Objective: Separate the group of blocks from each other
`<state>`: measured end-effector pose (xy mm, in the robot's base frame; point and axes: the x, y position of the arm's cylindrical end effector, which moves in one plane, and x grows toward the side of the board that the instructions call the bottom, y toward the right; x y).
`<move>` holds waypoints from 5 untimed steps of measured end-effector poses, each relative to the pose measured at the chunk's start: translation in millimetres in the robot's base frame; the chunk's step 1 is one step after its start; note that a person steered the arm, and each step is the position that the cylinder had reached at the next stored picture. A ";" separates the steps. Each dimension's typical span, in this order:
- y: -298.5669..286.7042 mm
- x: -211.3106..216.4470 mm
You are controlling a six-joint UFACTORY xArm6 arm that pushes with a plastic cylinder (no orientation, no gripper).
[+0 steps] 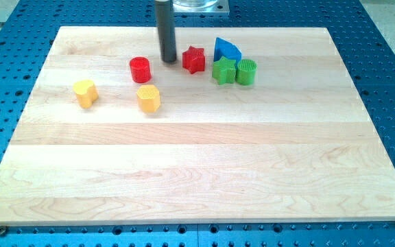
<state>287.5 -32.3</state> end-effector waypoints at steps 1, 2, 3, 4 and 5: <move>46.4 0.0; 72.0 13.5; 104.6 52.0; 130.5 96.0; 128.7 116.5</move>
<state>403.9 96.5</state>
